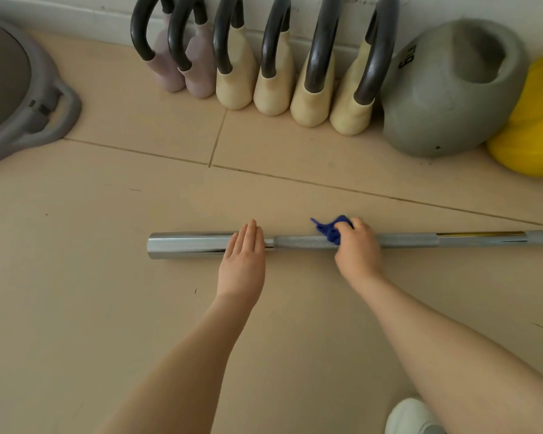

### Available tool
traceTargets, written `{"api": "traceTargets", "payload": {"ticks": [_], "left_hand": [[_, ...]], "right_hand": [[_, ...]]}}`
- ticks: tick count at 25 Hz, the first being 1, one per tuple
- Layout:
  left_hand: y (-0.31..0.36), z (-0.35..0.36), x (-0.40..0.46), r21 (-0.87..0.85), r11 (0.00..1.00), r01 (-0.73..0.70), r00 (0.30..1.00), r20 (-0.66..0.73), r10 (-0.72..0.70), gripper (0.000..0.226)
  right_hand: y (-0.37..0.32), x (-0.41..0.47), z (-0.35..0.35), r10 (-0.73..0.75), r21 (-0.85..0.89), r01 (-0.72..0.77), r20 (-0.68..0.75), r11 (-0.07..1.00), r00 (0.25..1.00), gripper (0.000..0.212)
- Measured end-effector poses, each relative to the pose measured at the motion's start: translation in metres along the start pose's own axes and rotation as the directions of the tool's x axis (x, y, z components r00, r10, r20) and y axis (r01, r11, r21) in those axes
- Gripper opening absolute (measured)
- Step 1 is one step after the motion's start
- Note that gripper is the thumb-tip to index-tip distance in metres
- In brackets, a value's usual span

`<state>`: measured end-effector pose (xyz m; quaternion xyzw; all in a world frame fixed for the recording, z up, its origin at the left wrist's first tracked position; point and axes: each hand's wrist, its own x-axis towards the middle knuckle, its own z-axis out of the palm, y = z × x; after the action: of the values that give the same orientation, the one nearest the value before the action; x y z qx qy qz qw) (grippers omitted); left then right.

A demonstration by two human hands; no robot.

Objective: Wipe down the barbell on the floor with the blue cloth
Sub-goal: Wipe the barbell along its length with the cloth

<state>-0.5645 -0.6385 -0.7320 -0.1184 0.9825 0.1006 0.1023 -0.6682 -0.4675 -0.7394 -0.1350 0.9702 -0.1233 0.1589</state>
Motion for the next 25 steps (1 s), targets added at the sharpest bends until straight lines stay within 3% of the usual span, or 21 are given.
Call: {"api": "traceTargets", "payload": {"ticks": [2,6,8,9,10,12,14,15,19,21,24,25], "left_hand": [[0.003,0.003,0.005,-0.005,1.000,0.028,0.999,-0.027,-0.028,0.062],[-0.001,0.005,0.015,-0.005,1.000,-0.013,0.998,-0.057,0.012,0.060],[-0.006,0.003,0.016,0.027,0.999,-0.033,0.999,-0.032,0.034,0.062],[-0.006,0.001,0.015,0.031,0.999,-0.034,0.999,-0.022,0.035,0.063],[-0.005,-0.001,0.015,0.021,1.000,-0.020,1.000,-0.004,0.020,0.064],[0.001,-0.003,0.016,0.043,0.999,0.006,0.999,0.038,-0.007,0.063],[0.007,-0.002,0.020,0.074,0.997,-0.015,0.999,0.052,0.012,0.061],[0.008,0.000,0.021,0.095,0.994,-0.046,0.997,0.060,0.041,0.061],[0.010,0.016,0.015,0.138,0.986,-0.090,0.995,-0.032,0.095,0.059],[0.018,0.020,0.015,0.173,0.982,-0.070,0.997,0.028,0.066,0.059],[0.045,0.023,0.026,0.144,0.982,-0.124,0.992,-0.017,0.128,0.067],[0.056,0.025,0.030,0.132,0.980,-0.151,0.987,-0.030,0.156,0.067]], "right_hand": [[-0.009,-0.004,0.002,0.084,0.052,-0.083,-0.021,0.995,0.996,0.032],[-0.081,-0.012,0.024,-0.203,0.208,0.178,0.109,0.962,0.973,0.037],[-0.073,-0.005,0.016,-0.345,0.126,0.328,0.152,0.936,0.926,0.039],[-0.054,-0.001,0.008,-0.348,0.060,0.343,0.154,0.937,0.925,0.038],[-0.028,0.002,0.001,-0.300,-0.014,0.305,0.139,0.952,0.944,0.037],[0.022,0.003,-0.012,-0.052,-0.114,0.053,0.014,0.992,0.999,0.037],[0.030,0.002,-0.012,0.172,-0.055,-0.177,-0.080,0.983,0.982,0.037],[0.019,0.003,-0.006,0.163,-0.011,-0.164,-0.069,0.986,0.984,0.037],[0.007,-0.002,0.002,-0.243,0.040,0.242,0.010,0.969,0.970,0.035],[0.051,0.008,-0.011,-0.167,0.016,0.168,-0.024,0.986,0.986,0.033],[0.094,0.006,-0.025,0.153,-0.099,-0.161,-0.078,0.982,0.985,0.035],[0.089,0.004,-0.025,0.142,-0.094,-0.148,-0.074,0.984,0.987,0.036]]}}
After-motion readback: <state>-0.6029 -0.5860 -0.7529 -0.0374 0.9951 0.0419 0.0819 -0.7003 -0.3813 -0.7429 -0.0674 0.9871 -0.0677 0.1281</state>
